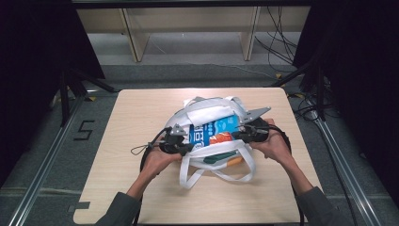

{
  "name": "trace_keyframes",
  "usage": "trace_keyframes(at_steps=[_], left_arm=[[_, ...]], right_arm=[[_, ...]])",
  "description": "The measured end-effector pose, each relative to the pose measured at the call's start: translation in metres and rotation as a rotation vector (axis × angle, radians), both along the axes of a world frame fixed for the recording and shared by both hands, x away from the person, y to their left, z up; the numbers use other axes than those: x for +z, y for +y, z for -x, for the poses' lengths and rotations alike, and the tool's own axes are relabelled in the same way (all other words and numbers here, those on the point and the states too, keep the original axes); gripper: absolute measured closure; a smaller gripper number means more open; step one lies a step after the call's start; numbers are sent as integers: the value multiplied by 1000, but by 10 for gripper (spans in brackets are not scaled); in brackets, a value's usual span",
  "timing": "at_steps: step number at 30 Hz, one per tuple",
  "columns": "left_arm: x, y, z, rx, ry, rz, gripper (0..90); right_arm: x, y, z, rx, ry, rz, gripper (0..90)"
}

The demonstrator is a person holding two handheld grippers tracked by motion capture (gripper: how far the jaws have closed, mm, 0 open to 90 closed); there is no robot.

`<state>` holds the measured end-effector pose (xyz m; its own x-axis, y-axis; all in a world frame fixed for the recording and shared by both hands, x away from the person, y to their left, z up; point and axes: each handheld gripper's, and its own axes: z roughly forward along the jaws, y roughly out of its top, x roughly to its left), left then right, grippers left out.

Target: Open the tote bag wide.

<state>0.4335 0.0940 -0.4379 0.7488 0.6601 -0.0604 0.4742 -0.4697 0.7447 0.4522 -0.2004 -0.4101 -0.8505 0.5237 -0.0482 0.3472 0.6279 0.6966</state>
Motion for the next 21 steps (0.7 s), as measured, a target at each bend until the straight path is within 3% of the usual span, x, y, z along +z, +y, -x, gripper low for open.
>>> trace_keyframes(at_steps=[3, 5, 6, 7, 9, 11, 13, 15, 17, 18, 20, 21], left_arm=[[10, -4, -20, 33, -11, -16, 884], [8, -5, -37, 70, 34, -31, 888], [5, -5, -42, 67, 45, -109, 890], [0, -6, -48, 71, 50, -185, 893], [0, -2, -54, 88, 69, -157, 893], [-1, 1, -55, 111, 70, -163, 894], [-3, 0, -52, 102, 71, -172, 893], [-2, -3, -49, 76, 68, -183, 893], [-2, -4, -50, 82, 75, -178, 893], [-2, -4, -50, 82, 75, -178, 893], [-3, 1, -53, 91, 95, -150, 894], [-3, 5, -55, 102, 96, -167, 894]], right_arm=[[-10, 14, -2, 13, 43, 29, 900], [-18, 21, -1, 55, 76, 62, 900], [-21, 22, 2, 98, 141, 82, 900], [-25, 22, 2, 144, 149, 86, 900], [-32, 20, 11, 116, 251, 104, 900], [-33, 15, 8, 133, 243, 65, 900], [-29, 14, 6, 132, 209, 54, 900], [-24, 14, 5, 116, 172, 32, 900], [-19, 11, 2, 85, 129, 3, 900], [-19, 11, 2, 85, 129, 3, 900], [-16, 7, 1, 34, 96, -22, 900], [-16, 6, 2, 23, 98, -28, 900]])
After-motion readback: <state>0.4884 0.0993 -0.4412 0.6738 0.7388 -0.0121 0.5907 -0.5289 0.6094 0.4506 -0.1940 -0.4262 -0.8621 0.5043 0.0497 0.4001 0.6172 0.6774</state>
